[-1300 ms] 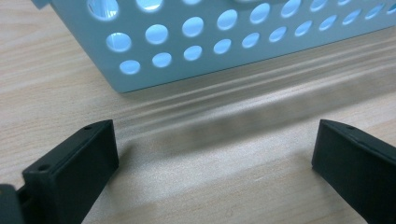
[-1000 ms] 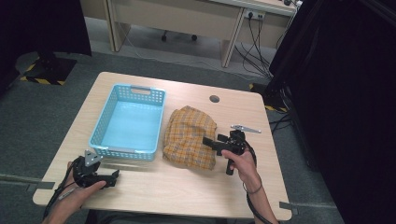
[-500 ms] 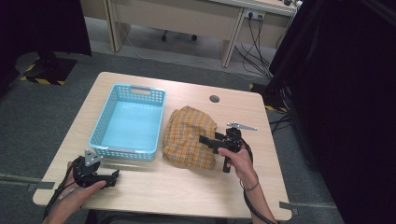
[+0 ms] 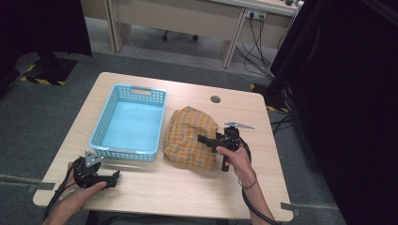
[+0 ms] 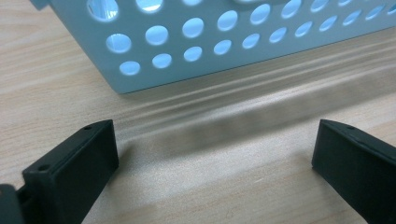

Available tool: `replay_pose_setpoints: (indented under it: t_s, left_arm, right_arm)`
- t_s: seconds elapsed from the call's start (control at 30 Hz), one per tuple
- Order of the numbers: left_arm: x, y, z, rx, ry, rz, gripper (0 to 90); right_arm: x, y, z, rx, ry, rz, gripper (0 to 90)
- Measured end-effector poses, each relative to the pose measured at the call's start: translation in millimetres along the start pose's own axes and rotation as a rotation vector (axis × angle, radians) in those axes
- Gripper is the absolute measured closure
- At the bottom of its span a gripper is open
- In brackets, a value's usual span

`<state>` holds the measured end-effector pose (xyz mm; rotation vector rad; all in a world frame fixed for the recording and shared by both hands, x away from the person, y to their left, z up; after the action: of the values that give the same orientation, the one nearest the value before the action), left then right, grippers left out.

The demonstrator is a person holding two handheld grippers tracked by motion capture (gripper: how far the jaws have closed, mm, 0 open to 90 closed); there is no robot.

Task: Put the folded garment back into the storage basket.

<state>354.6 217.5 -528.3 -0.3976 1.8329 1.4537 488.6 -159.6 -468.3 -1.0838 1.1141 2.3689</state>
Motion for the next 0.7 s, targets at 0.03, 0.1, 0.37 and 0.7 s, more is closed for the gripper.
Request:
replay_pose_setpoints:
  t_s: [0.03,0.1,0.37,0.7]
  left_arm:
    - [0.0,0.0,0.0,0.000,0.000,0.000,0.0]
    - [0.0,0.0,0.0,0.000,0.000,0.000,0.0]
    - [0.0,0.0,0.0,0.000,0.000,0.000,0.0]
    - [0.0,0.0,0.0,0.000,0.000,0.000,0.0]
  right_arm:
    - [-0.2,-1.1,0.0,0.001,-0.001,0.000,11.0]
    - [-0.6,-2.7,0.9,-0.005,0.000,0.003,11.8]
    - [-0.1,-12.9,2.8,-0.020,0.020,0.019,18.6]
    - [2.2,-19.8,1.4,-0.023,0.002,0.042,26.0]
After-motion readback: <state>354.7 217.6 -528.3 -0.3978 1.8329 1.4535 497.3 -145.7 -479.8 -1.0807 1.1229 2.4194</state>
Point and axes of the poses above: each handheld gripper's, and its own axes: y roughly backward along the jaws, x roughly out of its underside, z roughly to its left, the point moved 6 cm from there along -y, roughly forward along the jaws, and after that the axes turned 5 degrees about x, right-handed, at the moved point
